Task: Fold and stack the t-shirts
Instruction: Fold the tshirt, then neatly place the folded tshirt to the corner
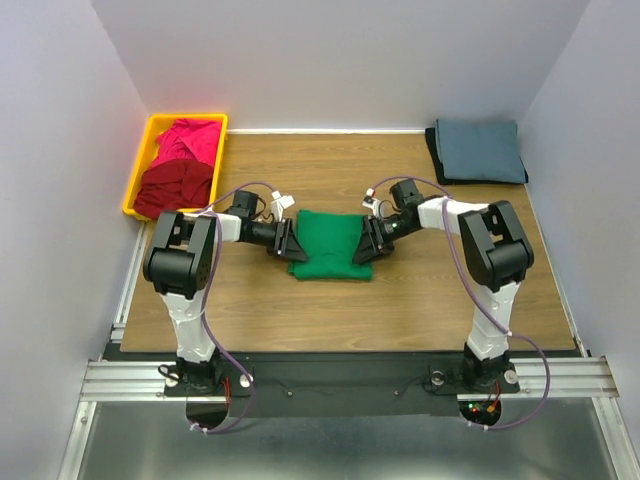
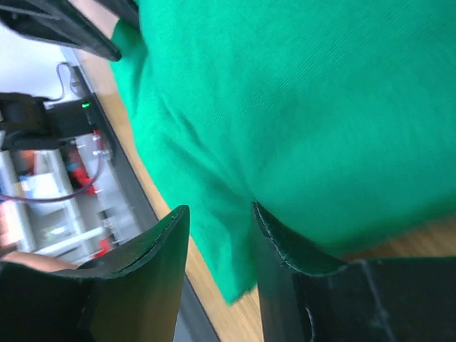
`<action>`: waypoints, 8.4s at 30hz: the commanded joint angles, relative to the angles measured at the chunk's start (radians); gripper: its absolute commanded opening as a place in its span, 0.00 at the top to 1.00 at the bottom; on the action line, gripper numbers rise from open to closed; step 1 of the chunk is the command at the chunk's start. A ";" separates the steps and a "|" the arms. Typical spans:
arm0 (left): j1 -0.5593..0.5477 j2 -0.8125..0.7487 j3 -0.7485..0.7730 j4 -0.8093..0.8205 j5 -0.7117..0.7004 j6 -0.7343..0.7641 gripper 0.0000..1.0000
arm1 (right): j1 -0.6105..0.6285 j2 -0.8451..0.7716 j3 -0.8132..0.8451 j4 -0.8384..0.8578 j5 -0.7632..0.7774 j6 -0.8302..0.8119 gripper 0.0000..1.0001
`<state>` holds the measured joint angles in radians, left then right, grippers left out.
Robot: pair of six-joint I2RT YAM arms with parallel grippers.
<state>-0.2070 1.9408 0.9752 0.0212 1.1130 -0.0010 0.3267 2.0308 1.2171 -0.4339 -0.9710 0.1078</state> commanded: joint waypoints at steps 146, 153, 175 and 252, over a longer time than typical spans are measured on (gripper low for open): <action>-0.433 -0.310 0.399 -0.186 -0.679 0.431 0.32 | -0.044 -0.102 -0.142 0.780 0.603 0.574 0.92; -0.247 -0.479 0.353 -0.276 -0.688 0.348 0.03 | -0.066 -0.127 0.031 0.554 0.732 0.245 0.99; -0.181 -0.614 0.108 -0.201 -0.763 0.283 0.02 | -0.314 0.183 0.763 0.236 0.818 -0.312 0.99; -0.181 -0.517 0.188 -0.331 -0.696 0.277 0.02 | -0.618 0.499 1.271 0.083 0.657 -0.675 0.98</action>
<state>-0.3908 1.4281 1.1244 -0.2947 0.4072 0.2684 -0.2802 2.5233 2.4138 -0.4419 -0.3016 -0.5171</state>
